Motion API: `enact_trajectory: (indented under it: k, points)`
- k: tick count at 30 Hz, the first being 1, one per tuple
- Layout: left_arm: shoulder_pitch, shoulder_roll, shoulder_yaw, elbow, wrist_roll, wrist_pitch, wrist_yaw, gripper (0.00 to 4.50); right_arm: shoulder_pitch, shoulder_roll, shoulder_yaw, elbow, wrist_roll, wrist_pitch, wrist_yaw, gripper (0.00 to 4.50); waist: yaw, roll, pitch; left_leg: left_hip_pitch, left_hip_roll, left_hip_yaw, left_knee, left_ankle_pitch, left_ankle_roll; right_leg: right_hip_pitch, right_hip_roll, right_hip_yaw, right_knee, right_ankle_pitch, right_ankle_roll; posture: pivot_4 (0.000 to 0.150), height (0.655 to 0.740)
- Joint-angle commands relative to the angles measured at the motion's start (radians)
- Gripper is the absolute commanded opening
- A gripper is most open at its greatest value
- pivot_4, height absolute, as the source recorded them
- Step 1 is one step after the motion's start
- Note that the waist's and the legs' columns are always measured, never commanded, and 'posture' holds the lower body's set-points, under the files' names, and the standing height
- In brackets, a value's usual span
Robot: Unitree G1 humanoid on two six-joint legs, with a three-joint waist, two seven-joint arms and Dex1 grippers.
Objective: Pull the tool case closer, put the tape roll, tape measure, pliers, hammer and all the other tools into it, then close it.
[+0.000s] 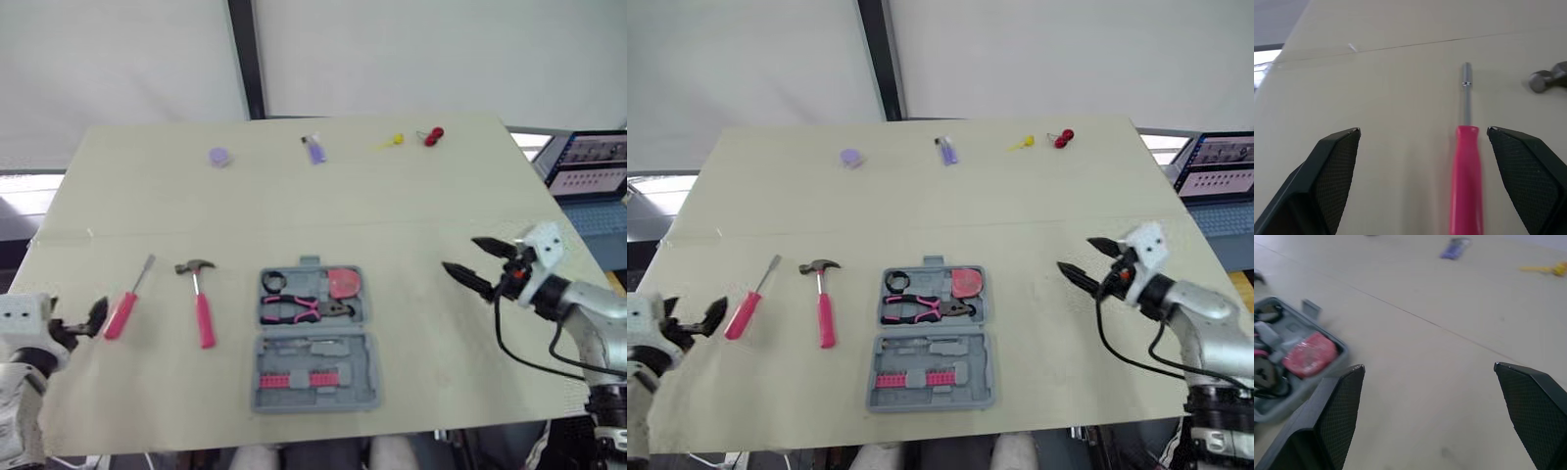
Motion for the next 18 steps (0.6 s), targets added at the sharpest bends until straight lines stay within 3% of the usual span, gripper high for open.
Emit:
enact_trajectory:
  k: [1, 11, 14, 18]
  points:
    - [-0.014, 0.005, -0.038, -0.089, -0.035, 0.025, -0.038, 4.45, -0.049, -0.017, 0.067, -0.148, 0.054, 0.080, 0.068, 4.50, 0.006, -0.001, 0.000, 0.000, 0.000, 0.000, 0.000, 0.000, 0.000, 0.000, 0.000, 0.000, 0.000, 0.000, 0.000, 0.150, 0.7400]
    - [-0.052, -0.035, -0.185, -0.233, -0.032, 0.118, -0.033, 4.45, -0.086, 0.080, 0.233, -0.392, 0.076, 0.191, 0.016, 4.50, 0.012, -0.001, -0.001, 0.000, 0.000, -0.001, 0.001, 0.000, 0.000, 0.000, 0.000, 0.000, 0.001, 0.000, 0.000, 0.150, 0.7400]
    - [-0.083, -0.086, -0.192, -0.303, -0.038, 0.204, 0.076, 4.45, -0.084, 0.101, 0.254, -0.422, 0.075, 0.200, 0.011, 4.50, 0.010, -0.001, -0.001, 0.000, 0.000, -0.001, 0.001, 0.000, 0.000, 0.000, 0.000, 0.000, 0.001, 0.000, 0.000, 0.150, 0.7400]
    - [-0.140, -0.271, -0.244, -0.463, 0.005, 0.327, 0.341, 4.45, -0.107, 0.107, 0.261, -0.410, 0.074, 0.191, 0.024, 4.50, 0.019, -0.003, -0.001, -0.001, -0.001, -0.002, 0.003, 0.000, 0.000, 0.001, 0.000, 0.000, 0.001, 0.000, 0.000, 0.150, 0.7400]
